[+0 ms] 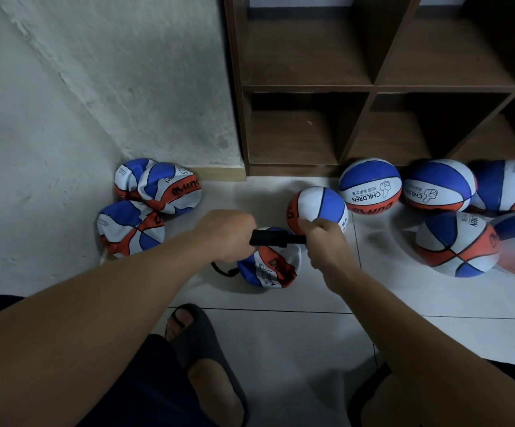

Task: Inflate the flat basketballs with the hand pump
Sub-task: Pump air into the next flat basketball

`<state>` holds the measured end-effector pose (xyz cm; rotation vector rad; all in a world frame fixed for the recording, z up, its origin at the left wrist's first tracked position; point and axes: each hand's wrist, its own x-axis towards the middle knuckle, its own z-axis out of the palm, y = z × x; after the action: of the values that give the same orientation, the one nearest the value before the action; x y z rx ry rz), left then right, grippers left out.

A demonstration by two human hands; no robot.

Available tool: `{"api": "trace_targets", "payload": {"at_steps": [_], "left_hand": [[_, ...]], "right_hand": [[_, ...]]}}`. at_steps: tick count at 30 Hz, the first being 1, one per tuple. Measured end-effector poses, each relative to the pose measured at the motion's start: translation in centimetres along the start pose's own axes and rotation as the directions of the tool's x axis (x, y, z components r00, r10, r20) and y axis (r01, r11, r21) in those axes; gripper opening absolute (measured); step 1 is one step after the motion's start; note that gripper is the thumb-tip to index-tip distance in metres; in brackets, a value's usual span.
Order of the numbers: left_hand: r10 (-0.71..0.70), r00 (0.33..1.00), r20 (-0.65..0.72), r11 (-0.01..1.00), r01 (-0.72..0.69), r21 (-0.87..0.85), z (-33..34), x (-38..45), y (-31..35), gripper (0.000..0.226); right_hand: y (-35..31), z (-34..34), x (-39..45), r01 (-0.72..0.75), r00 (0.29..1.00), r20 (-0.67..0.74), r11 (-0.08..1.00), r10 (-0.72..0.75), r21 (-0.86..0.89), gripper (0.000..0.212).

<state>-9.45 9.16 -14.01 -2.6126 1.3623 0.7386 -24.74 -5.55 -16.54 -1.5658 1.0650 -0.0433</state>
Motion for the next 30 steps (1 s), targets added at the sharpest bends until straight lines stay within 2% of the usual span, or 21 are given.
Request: {"api": "trace_targets", "payload": {"at_steps": [8, 11, 14, 17, 19, 22, 24, 27, 30], "left_hand": [[0.097, 0.992, -0.086, 0.993, -0.09, 0.083, 1.1, 0.3, 0.7, 0.028], [0.089, 0.994, -0.059, 0.996, -0.088, 0.026, 1.2, 0.3, 0.4, 0.025], [0.044, 0.998, -0.045, 0.999, -0.044, -0.001, 0.3, 0.2, -0.9, 0.029], [-0.017, 0.999, -0.04, 0.999, 0.016, -0.032, -0.5, 0.0, -2.3, 0.027], [-0.025, 0.999, -0.048, 0.999, 0.023, -0.04, -0.7, -0.2, -2.1, 0.027], [-0.015, 0.998, -0.068, 1.0, 0.015, 0.003, -0.9, -0.1, -1.0, 0.022], [0.003, 0.994, -0.112, 0.999, 0.002, 0.045, -1.3, 0.1, -0.4, 0.022], [0.041, 0.991, -0.127, 0.995, -0.029, 0.096, -1.6, 0.1, 0.5, 0.019], [0.04, 0.995, -0.091, 0.996, -0.033, 0.081, -0.8, 0.0, 1.3, 0.018]], "right_hand": [[1.2, 2.0, -0.4, 0.088, 0.995, -0.044, 0.995, -0.091, -0.054, 0.042], [1.1, 1.1, 0.0, 0.126, 0.991, -0.031, 0.986, -0.13, -0.109, 0.044], [1.4, -1.5, 1.5, 0.113, 0.986, -0.107, 0.984, -0.128, -0.137, 0.047], [1.6, -4.3, 3.3, 0.038, 0.982, -0.182, 0.999, -0.044, -0.036, 0.041], [1.6, -5.1, 3.8, -0.03, 0.983, -0.179, 0.994, 0.048, 0.103, 0.025], [1.2, -4.3, 3.3, -0.123, 0.982, -0.089, 0.922, 0.166, 0.367, 0.017], [0.7, -3.1, 2.3, -0.131, 0.986, -0.035, 0.895, 0.161, 0.426, 0.02], [0.1, -1.4, 1.0, -0.079, 0.992, -0.066, 0.927, 0.11, 0.367, 0.027], [0.6, 0.2, 0.0, 0.045, 0.986, -0.162, 0.992, -0.025, 0.122, 0.044]]}}
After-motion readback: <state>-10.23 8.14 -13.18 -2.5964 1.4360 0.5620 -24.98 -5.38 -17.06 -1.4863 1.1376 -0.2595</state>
